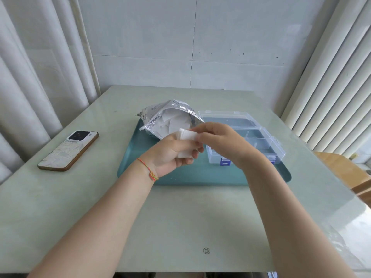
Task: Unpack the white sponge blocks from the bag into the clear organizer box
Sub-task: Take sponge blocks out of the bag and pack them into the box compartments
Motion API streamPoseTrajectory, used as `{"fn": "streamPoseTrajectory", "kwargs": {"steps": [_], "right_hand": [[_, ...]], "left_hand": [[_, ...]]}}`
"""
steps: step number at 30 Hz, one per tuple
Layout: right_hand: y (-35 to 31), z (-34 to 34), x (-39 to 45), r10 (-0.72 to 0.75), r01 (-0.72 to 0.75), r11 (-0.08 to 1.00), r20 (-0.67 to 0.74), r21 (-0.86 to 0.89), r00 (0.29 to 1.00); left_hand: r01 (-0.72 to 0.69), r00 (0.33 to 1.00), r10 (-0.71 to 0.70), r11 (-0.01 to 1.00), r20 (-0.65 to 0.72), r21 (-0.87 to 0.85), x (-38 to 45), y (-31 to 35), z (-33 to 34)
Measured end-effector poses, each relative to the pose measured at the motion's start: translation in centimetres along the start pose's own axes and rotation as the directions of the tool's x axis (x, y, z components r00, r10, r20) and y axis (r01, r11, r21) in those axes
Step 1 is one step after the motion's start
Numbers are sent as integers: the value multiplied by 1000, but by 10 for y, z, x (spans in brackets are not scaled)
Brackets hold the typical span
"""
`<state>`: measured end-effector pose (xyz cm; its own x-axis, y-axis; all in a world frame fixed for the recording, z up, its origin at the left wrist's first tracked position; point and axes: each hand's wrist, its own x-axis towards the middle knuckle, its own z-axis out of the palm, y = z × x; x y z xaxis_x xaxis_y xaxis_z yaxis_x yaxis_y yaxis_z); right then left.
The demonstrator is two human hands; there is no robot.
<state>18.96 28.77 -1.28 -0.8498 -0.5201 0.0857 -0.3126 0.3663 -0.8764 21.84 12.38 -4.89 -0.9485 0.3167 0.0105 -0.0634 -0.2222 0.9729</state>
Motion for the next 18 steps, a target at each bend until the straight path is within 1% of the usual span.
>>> {"fn": "streamPoseTrajectory", "kwargs": {"steps": [2,5,7,8,9,10,12,13,14,15,18], "right_hand": [[1,-2,-1,18,-18,1000,41,-21,999],[0,-11,3,42,-42,999,30,-3,999],[-1,-21,7,41,-41,998,-13,42,999],[1,-25,9,43,-37,995,-62,94,997],[3,-32,12,67,-46,986,-130,158,989],[6,-38,16,112,-65,972,-200,226,973],[14,-49,23,209,-117,952,-322,281,924],[20,-55,27,244,-153,953,-358,263,901],[25,-57,31,270,-189,953,-375,239,887],[30,-60,35,292,-223,951,-382,214,877],[41,-60,45,322,-307,946,-384,102,865]], "left_hand": [[-14,998,11,999,61,48,0,5,3],[-22,993,13,996,116,81,5,12,7],[-7,993,0,998,114,66,10,16,9],[14,997,-19,998,76,64,12,17,9],[42,999,-43,996,5,75,16,18,11],[73,993,-64,993,-98,96,19,17,12],[129,947,-62,972,-314,197,27,12,14],[159,923,-39,944,-384,288,31,8,15],[187,908,-8,903,-418,388,35,4,15],[209,906,16,853,-424,479,40,1,16],[271,902,54,701,-428,660,48,-8,19]]}}
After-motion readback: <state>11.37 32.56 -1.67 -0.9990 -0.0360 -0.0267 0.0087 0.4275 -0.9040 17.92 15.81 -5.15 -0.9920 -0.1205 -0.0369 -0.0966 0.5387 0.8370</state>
